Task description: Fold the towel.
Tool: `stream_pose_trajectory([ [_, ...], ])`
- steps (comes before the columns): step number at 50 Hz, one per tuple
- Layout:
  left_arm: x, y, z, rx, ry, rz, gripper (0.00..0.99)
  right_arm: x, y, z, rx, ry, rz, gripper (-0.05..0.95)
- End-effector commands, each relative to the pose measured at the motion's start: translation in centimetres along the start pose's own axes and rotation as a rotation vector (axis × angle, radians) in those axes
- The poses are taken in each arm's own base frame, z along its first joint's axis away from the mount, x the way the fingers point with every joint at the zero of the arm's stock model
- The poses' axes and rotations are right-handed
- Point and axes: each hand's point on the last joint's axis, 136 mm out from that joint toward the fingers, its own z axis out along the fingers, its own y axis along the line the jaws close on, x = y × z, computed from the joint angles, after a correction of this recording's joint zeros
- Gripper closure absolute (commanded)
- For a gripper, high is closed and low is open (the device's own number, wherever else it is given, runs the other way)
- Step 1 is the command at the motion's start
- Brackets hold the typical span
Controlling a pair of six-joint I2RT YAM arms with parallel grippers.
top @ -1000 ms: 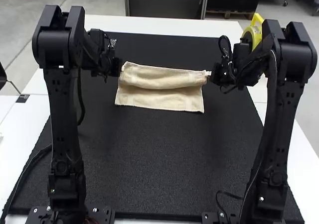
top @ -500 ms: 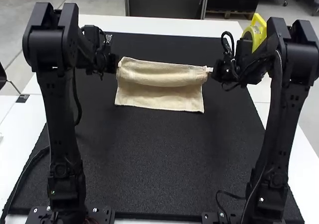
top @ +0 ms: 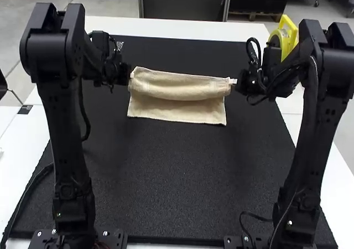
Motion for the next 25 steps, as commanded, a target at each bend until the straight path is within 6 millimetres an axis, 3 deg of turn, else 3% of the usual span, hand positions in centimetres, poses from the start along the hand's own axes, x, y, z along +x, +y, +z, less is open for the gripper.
stream_pose_trajectory([
  [1, -1.0, 0.7, -1.2, -0.022, -0.032, 0.016, 0.974, -1.6, -0.1, -1.5, 0.009, -0.044, -0.011, 0.92],
  [25, -0.2, -0.2, -2.6, -0.023, -0.035, 0.018, 0.974, -0.6, 0.8, -2.9, 0.007, -0.038, -0.005, 0.92],
])
